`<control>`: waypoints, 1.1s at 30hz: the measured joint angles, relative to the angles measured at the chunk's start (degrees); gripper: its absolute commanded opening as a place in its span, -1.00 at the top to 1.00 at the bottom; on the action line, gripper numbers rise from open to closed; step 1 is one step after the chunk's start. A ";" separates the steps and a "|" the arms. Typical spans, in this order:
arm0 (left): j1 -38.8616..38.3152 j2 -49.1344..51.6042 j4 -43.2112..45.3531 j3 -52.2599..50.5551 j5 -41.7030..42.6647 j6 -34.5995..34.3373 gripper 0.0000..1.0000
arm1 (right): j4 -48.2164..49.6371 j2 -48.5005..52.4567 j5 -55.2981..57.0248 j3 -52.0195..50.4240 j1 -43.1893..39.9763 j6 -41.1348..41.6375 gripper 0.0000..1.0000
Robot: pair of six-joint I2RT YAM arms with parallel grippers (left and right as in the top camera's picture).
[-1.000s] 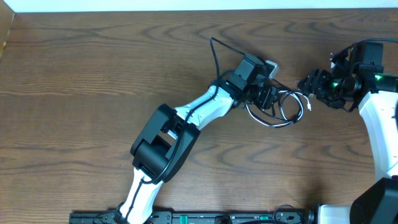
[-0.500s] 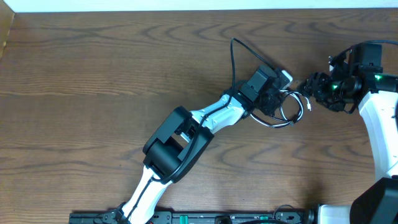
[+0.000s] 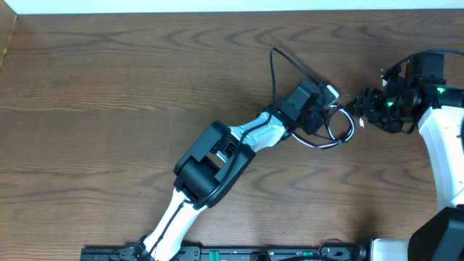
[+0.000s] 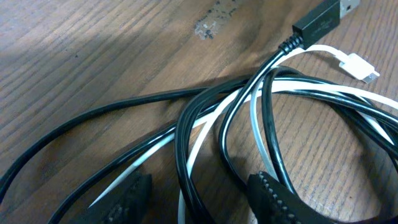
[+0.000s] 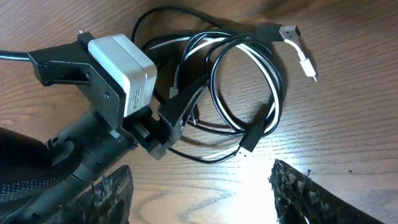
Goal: Untangle cables
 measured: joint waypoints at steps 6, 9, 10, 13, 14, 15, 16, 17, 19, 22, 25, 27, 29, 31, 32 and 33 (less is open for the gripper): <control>0.00 -0.13 -3.61 0.92 -0.39 0.50 0.71 | 0.00 0.00 -0.02 0.00 0.00 -0.42 -0.37; 0.07 -0.70 -7.37 1.55 -0.63 0.37 0.86 | -0.13 0.00 -0.02 0.00 0.00 -0.59 -0.38; 0.09 -0.98 -8.61 1.62 -0.63 0.37 0.85 | -0.13 0.00 -0.02 0.00 0.00 -0.63 -0.38; 0.09 -1.68 -11.56 1.81 -0.59 0.35 0.85 | -0.20 0.00 0.00 0.00 0.00 -0.79 -0.41; 0.09 -1.95 -12.41 1.81 -0.61 0.17 0.85 | -0.17 0.00 0.00 0.00 0.00 -0.81 -0.42; 0.09 -2.32 -13.53 1.81 -0.59 -0.07 0.85 | -0.20 0.00 0.00 0.00 0.00 -0.81 -0.43; 0.11 -2.78 -14.99 1.81 -0.61 -0.55 0.85 | -0.17 0.00 0.00 0.00 0.00 -0.87 -0.43; 0.22 -3.58 -17.84 1.81 -0.57 -1.53 0.85 | -0.17 0.00 -0.02 0.00 0.00 -1.01 -0.43; 0.61 -5.70 -23.52 1.31 -0.63 -3.17 0.85 | -0.04 0.00 -0.04 0.00 0.00 -1.05 -0.45; 1.70 -11.26 -31.30 -0.07 -0.66 -5.75 0.85 | 0.48 0.00 -0.42 0.00 0.09 -1.20 -0.50; 2.89 -19.67 -36.50 -0.31 -0.35 -7.65 0.85 | 1.77 0.00 -1.29 0.00 0.20 -1.25 -0.57; 3.48 -27.06 -38.58 -0.31 0.85 -8.26 0.85 | 2.99 0.00 -1.99 0.00 0.72 -1.27 -0.57; 3.61 -34.05 -38.99 -0.24 2.27 -8.90 0.85 | 4.09 0.00 -2.82 0.00 1.55 -1.46 -0.58; 3.54 -39.76 -39.01 -0.13 3.45 -9.16 0.85 | 5.86 0.00 -4.31 0.00 2.75 -2.08 -0.58; 3.45 -41.94 -39.01 -0.02 3.82 -9.25 0.85 | 6.64 0.00 -5.09 0.00 3.34 -2.36 -0.57; 3.43 -43.85 -38.99 0.13 4.17 -9.31 0.85 | 7.65 0.00 -5.97 0.00 3.93 -2.56 -0.56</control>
